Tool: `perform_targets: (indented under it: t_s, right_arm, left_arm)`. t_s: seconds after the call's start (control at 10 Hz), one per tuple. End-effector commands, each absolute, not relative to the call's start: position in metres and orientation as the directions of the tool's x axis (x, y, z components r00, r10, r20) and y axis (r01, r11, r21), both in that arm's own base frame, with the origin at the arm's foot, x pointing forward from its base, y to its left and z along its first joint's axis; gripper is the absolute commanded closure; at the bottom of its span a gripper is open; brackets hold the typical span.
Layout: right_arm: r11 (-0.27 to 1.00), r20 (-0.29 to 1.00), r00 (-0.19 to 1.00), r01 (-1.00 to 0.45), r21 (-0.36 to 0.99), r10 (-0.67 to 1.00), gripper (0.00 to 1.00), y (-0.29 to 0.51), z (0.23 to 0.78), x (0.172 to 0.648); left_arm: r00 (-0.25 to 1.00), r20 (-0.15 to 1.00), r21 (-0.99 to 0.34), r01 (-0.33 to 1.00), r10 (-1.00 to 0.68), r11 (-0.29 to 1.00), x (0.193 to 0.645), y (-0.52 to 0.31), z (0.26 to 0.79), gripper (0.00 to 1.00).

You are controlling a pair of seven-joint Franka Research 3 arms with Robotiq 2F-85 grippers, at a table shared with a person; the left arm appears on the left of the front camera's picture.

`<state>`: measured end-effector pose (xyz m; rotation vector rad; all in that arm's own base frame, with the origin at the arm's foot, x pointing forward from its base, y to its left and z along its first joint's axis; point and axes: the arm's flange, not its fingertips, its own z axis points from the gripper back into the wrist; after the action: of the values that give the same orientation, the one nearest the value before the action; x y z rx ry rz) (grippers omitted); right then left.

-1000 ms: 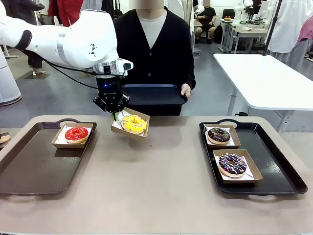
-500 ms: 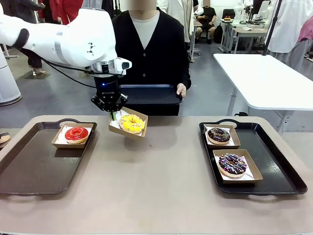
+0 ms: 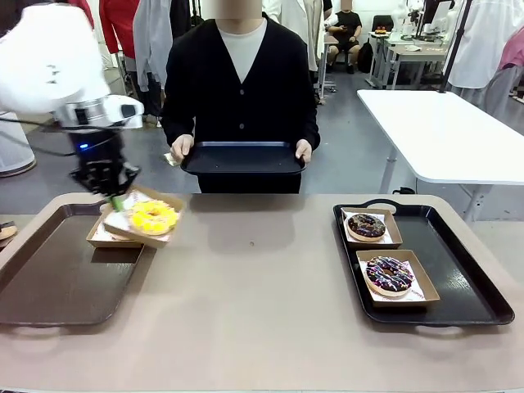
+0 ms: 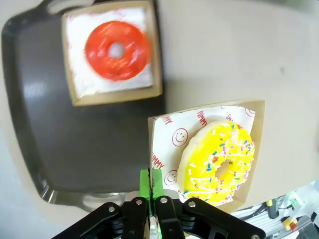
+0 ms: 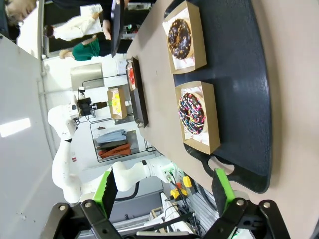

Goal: Individually package the donuts and arrange them on the tray.
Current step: Place the picked Paper togo box on the Handle tray.

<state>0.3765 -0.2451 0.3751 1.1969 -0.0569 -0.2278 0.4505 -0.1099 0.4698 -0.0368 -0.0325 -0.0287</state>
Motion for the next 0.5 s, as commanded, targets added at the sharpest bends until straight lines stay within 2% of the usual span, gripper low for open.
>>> perform_targets:
  t_s: [0.0,0.1,0.4]
  right_arm:
    - [0.342,-0.079,0.975,0.149,0.928,-0.210,0.00,-0.243,0.378,0.374]
    - [0.342,-0.079,0.975,0.149,0.928,-0.210,0.00,-0.243,0.378,0.374]
    - [0.342,-0.079,0.975,0.149,0.928,-0.210,0.00,-0.243,0.378,0.374]
  left_arm:
    - [0.997,0.080,-0.085,-0.015,0.022,0.996,0.423,-0.062,0.467,0.99]
    - [0.994,0.076,-0.103,-0.066,0.074,0.992,0.417,-0.033,0.465,0.99]
    - [0.991,0.045,0.021,-0.126,0.125,0.992,0.411,-0.002,0.453,0.99]
